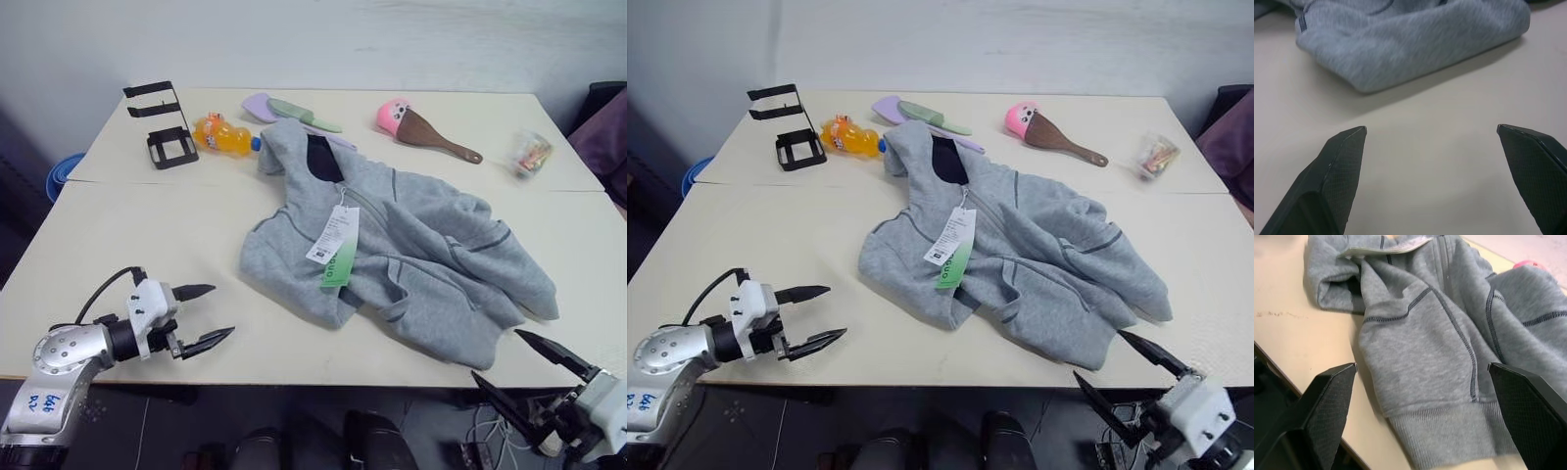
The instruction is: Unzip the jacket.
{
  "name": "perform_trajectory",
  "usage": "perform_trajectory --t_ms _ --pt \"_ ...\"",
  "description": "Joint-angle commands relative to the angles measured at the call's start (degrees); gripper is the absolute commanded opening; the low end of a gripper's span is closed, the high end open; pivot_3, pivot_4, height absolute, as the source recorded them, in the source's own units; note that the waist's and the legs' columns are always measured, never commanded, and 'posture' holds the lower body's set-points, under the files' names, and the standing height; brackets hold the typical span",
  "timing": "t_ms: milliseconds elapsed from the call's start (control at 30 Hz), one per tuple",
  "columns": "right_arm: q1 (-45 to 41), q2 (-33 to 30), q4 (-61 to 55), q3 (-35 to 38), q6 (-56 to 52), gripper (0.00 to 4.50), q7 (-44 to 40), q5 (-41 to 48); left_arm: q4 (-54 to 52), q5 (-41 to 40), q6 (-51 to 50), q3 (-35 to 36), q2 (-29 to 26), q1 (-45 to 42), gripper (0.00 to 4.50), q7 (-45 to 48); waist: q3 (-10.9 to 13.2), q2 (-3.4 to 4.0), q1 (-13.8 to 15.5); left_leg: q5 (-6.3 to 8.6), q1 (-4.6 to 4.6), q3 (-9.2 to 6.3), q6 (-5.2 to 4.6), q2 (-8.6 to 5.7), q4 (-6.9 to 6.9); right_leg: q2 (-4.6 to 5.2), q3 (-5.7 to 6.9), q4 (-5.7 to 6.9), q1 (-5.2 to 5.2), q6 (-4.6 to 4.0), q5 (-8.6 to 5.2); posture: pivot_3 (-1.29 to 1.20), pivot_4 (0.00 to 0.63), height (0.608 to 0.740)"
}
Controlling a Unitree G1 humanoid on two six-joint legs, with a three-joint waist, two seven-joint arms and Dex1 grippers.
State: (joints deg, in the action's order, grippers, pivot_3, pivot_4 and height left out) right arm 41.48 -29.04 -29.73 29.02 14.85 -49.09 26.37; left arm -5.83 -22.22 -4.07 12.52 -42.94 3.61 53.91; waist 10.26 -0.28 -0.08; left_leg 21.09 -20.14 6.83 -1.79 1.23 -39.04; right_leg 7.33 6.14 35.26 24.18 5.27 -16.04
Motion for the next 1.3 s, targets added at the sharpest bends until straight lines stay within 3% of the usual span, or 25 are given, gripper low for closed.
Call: perform_trajectory --t_ms 33,133,500,700,833,1033,1233,1300 --pt "0.33 0.22 -2.17 -2.35 2.20 4.47 -0.78 -2.50 0.04 0.96 2.30 1.71 -0.07 -0.76 4.50 -0.67 0.00 -0.01 0.11 0.01 -0.01 -0.01 0.02 0.01 0.00 0.00 0.01 0.00 0.01 -0.01 0.00 0.00 0.150 0.740" --pt "-1.35 1.49 -0.05 -5.66 4.51 4.47 -0.34 -5.24 -2.76 -4.08 -5.30 1.46 -1.35 -0.73 4.50 1.16 -0.01 -0.02 0.17 0.02 -0.03 -0.07 0.03 0.00 0.00 0.03 0.03 0.00 0.01 -0.01 0.00 0.00 0.150 0.740" --pt "-7.15 6.99 -5.33 -15.16 1.71 4.47 7.93 -4.95 -0.09 -9.46 -11.24 -0.32 0.46 -11.71 4.50 4.10 -0.02 -0.02 0.03 -0.02 -0.02 -0.05 0.06 -0.04 -0.03 0.00 0.05 0.29 0.02 -0.01 0.00 0.00 0.150 0.740" --pt "-16.41 6.64 -12.32 -17.53 -3.72 4.47 13.82 -5.63 9.02 -11.10 -18.34 0.50 1.32 -23.26 4.50 2.87 -0.04 -0.08 -0.01 -0.10 -0.03 -0.05 0.13 0.00 -0.15 -0.18 0.05 0.38 0.02 0.00 0.00 0.00 0.150 0.740" --pt "-17.79 4.48 -13.41 -18.45 -4.84 4.47 12.96 -7.36 14.01 -7.99 -19.66 -4.49 2.21 -30.92 4.50 4.93 -0.05 -0.11 0.38 -0.08 -0.06 -0.04 0.15 0.02 -0.15 -0.70 0.14 0.44 0.04 -0.01 0.00 0.00 0.150 0.740" --pt "-18.47 1.88 -11.39 -21.56 -5.27 4.47 12.11 -11.60 31.63 2.92 -19.98 -13.67 9.32 -47.64 4.50 -0.54 -0.08 -0.25 1.50 -0.09 -0.16 0.04 0.00 -0.16 -0.41 -0.74 0.24 0.39 0.01 0.12 0.07 0.00 0.150 0.740" --pt "-16.22 2.47 -8.72 -21.89 -3.95 4.47 13.07 -14.43 47.82 11.86 -18.64 -19.01 16.00 -57.99 4.50 -5.22 -0.06 -0.30 1.22 -0.09 -0.18 0.07 -0.01 -0.33 -0.44 -0.81 0.28 0.36 0.01 0.15 0.07 0.00 0.150 0.740" --pt "-15.18 2.87 -8.41 -21.11 -3.62 4.50 13.45 -13.93 52.41 13.47 -18.32 -19.07 17.54 -60.17 4.09 -7.28 -0.05 -0.32 1.23 -0.09 -0.18 0.09 -0.01 -0.31 -0.44 -0.80 0.28 0.37 0.01 0.16 0.07 0.00 0.150 0.740"
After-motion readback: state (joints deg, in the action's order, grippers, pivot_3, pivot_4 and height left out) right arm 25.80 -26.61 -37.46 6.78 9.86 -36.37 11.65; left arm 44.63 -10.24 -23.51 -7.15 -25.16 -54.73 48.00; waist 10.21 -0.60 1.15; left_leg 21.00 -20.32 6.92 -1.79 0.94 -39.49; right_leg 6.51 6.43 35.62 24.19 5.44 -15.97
